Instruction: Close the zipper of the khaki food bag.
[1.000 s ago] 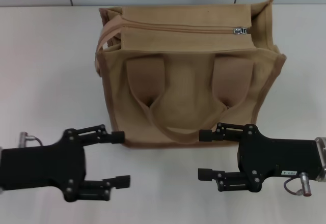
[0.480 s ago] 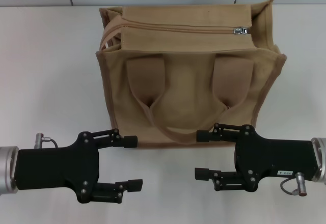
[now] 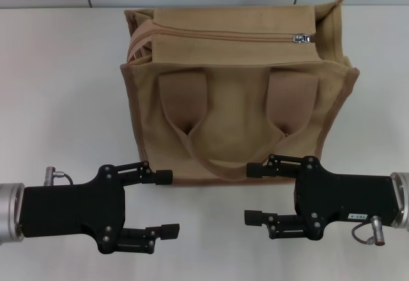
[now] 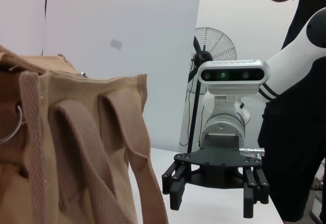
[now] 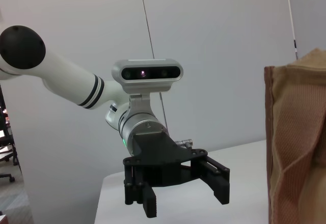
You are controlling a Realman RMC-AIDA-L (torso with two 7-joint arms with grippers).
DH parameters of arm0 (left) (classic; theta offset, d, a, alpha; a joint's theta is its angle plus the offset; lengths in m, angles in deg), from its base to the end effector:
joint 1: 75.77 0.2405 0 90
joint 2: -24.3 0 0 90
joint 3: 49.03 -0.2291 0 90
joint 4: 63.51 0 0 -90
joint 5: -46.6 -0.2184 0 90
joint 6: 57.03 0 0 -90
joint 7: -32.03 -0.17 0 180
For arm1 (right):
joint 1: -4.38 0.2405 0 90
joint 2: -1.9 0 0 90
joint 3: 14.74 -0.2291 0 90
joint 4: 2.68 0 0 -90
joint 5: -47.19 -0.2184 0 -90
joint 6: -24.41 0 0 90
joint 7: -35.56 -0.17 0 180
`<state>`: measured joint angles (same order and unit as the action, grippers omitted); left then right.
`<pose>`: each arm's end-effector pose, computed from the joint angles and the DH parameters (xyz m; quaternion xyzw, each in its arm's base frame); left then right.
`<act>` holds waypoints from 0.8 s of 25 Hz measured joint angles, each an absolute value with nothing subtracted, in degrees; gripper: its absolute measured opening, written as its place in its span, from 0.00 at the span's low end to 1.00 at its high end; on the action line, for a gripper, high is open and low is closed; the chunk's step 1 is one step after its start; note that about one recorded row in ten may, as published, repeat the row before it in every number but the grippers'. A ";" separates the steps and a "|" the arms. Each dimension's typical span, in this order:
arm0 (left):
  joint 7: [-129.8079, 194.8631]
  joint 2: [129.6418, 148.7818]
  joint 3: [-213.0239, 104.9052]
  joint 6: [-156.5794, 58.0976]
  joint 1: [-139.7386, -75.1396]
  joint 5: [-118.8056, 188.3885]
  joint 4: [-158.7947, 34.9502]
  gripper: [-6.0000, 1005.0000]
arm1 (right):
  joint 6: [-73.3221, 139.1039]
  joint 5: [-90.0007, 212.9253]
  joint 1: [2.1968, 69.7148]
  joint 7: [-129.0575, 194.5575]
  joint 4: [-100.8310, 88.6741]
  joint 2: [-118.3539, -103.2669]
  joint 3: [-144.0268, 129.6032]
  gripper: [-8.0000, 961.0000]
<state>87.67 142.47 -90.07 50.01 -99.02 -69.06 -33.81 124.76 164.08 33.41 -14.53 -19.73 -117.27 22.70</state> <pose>-0.2486 0.2431 -0.0232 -0.9479 -0.0838 -0.3062 0.0252 0.2321 0.2523 -0.0606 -0.9377 0.0964 0.3325 0.0306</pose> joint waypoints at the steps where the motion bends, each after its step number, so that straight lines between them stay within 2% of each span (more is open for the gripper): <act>1: 87.66 142.48 -90.07 50.01 -99.03 -69.06 -33.81 0.82 | 124.77 164.08 33.40 -14.53 -19.74 -117.27 22.70 0.78; 20: 87.66 142.51 -90.07 50.01 -99.16 -69.06 -33.81 0.82 | 124.77 163.71 33.29 -14.53 -19.53 -117.37 22.70 0.78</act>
